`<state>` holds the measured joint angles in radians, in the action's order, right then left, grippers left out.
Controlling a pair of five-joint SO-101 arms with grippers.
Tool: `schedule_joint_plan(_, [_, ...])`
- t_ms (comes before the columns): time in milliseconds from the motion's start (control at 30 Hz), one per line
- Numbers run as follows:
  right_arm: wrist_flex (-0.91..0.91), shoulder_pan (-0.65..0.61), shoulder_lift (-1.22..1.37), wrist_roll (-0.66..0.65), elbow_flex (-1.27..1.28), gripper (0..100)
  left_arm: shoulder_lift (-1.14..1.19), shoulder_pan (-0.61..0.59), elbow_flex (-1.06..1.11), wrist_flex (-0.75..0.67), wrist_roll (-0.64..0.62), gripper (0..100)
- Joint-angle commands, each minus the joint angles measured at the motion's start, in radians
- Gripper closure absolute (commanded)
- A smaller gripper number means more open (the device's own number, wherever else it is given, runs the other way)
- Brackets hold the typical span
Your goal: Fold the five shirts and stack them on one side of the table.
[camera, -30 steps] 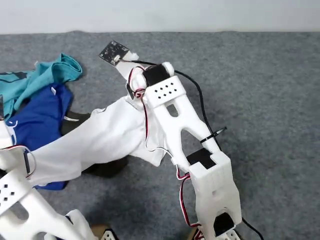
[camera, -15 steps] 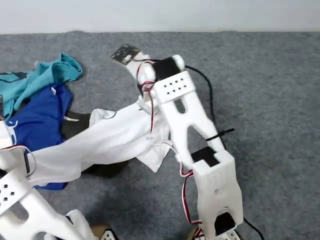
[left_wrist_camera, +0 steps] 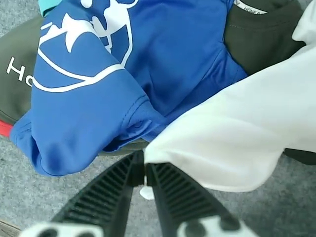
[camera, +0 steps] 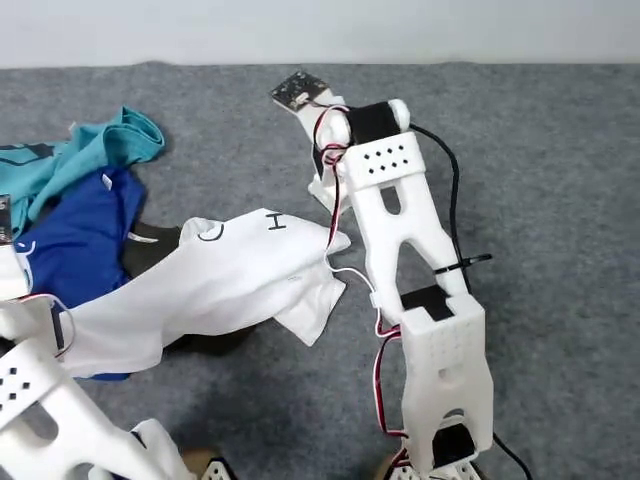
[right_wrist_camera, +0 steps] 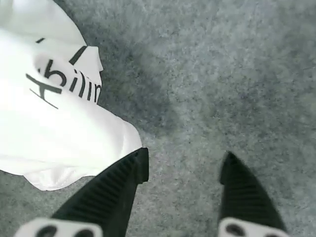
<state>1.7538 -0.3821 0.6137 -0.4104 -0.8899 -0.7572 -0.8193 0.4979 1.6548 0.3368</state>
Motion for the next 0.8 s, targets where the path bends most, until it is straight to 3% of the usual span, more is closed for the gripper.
schedule_joint_plan(0, [0.044, 0.008, -0.111, -0.014, 0.003, 86.8, -0.020, -0.002, -0.004, -0.021, 0.002, 99])
schedule_joint_plan(367, [0.042, -0.084, -0.352, -0.267, 0.523, 87.5, -0.017, -0.002, -0.004, -0.032, 0.003, 99])
schedule_joint_plan(467, [0.042, -0.124, -0.374, -0.338, 0.626, 82.1, -0.015, -0.002, -0.004, -0.046, 0.003, 99])
schedule_joint_plan(600, [0.028, -0.159, -0.366, -0.391, 0.678, 72.7, -0.014, -0.002, -0.004, -0.046, 0.003, 99])
schedule_joint_plan(767, [-0.053, -0.180, -0.305, -0.396, 0.675, 72.7, -0.014, -0.002, -0.004, -0.044, 0.003, 99])
